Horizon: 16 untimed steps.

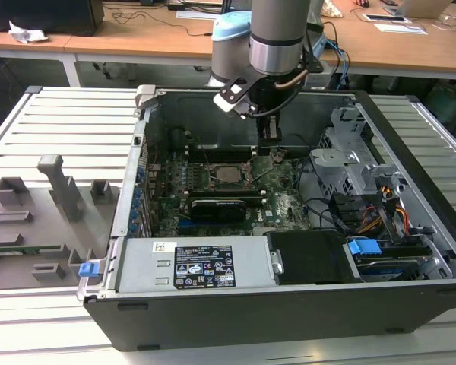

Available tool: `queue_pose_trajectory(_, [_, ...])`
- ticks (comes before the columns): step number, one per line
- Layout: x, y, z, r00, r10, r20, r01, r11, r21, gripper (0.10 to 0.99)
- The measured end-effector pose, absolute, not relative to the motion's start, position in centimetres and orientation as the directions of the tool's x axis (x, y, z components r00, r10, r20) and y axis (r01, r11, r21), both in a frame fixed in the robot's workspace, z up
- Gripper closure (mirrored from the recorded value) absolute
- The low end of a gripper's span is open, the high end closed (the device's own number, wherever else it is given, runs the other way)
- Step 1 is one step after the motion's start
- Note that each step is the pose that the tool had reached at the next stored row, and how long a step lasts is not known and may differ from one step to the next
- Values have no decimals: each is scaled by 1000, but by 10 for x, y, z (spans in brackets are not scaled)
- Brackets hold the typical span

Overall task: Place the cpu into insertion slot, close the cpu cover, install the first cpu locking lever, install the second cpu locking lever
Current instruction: 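Close the cpu cover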

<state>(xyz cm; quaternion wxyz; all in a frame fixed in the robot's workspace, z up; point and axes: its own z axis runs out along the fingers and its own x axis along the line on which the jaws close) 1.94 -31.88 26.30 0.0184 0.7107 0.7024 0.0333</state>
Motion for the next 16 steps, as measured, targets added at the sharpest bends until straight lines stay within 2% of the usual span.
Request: queue_pose_trajectory(16, [41,-318,263,11,1000,21,997,-13,73,980])
